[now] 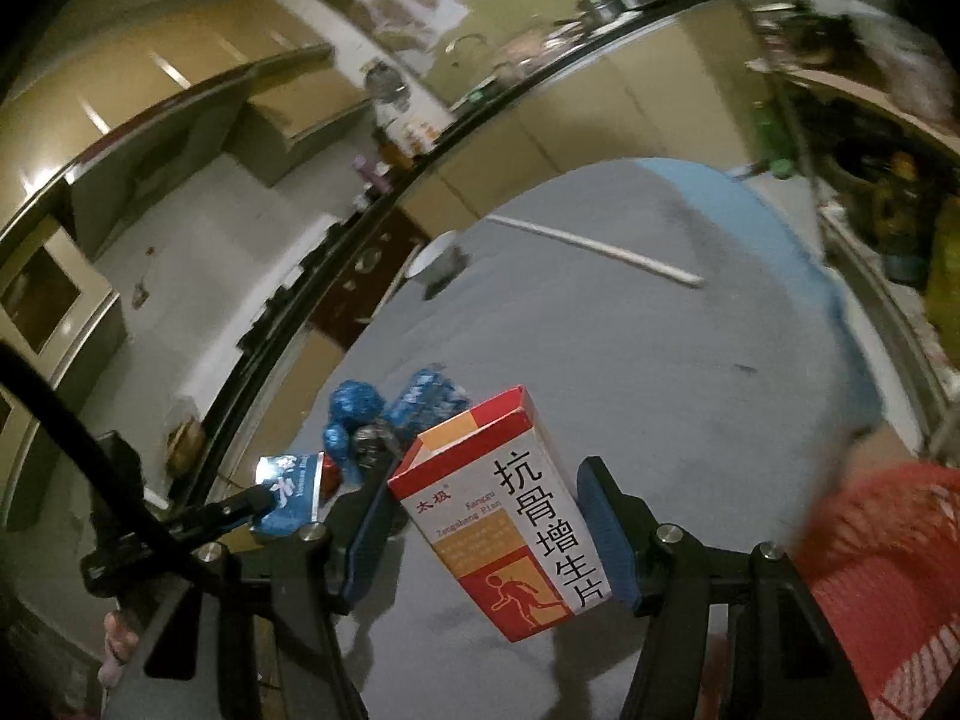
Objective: Collect trash
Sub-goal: 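Carry both boxes to the red basket and open both tools to drop them, then move both open tools back over the table items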
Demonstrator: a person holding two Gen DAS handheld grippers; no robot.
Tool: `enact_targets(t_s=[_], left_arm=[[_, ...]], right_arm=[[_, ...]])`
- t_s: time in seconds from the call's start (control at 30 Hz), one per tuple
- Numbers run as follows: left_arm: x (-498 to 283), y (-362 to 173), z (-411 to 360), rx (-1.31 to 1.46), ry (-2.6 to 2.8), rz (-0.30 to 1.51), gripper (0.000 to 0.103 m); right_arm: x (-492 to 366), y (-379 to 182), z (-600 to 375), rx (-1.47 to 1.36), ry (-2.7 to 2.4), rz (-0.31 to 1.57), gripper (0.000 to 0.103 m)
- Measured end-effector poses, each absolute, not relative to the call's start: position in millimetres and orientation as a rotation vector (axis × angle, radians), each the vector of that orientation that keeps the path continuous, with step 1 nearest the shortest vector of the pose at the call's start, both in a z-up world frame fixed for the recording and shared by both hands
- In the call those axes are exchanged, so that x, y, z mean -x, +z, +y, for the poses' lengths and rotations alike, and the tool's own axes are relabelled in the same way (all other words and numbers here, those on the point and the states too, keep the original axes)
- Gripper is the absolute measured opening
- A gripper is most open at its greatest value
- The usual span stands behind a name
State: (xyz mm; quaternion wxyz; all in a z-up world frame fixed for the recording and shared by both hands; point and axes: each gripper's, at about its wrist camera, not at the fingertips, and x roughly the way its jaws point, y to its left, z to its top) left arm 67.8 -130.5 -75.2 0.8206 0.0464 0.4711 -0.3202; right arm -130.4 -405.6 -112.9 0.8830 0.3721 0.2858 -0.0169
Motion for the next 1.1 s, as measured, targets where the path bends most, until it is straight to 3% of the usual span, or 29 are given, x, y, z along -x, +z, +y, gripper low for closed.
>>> enact_targets(t_s=[0.37, 0.57, 0.7, 1.1], left_arm=[[38, -102, -291, -0.357, -1.012, 1.032, 0.046], [67, -118, -338, -0.446, -1.096, 1.071, 0.049], [71, -120, -341, -0.456, -1.104, 1.078, 0.057], [33, -113, -239, -0.383, -0.925, 1.035, 0.057]], right_arm=[[256, -151, -476, -0.925, -0.244, 0.586, 0.065], [290, -168, -497, -0.989, -0.296, 0.603, 0.065], [300, -172, -506, -1.033, -0.312, 0.588, 0.069], [270, -151, -486, -0.975, -0.265, 0.561, 0.073]])
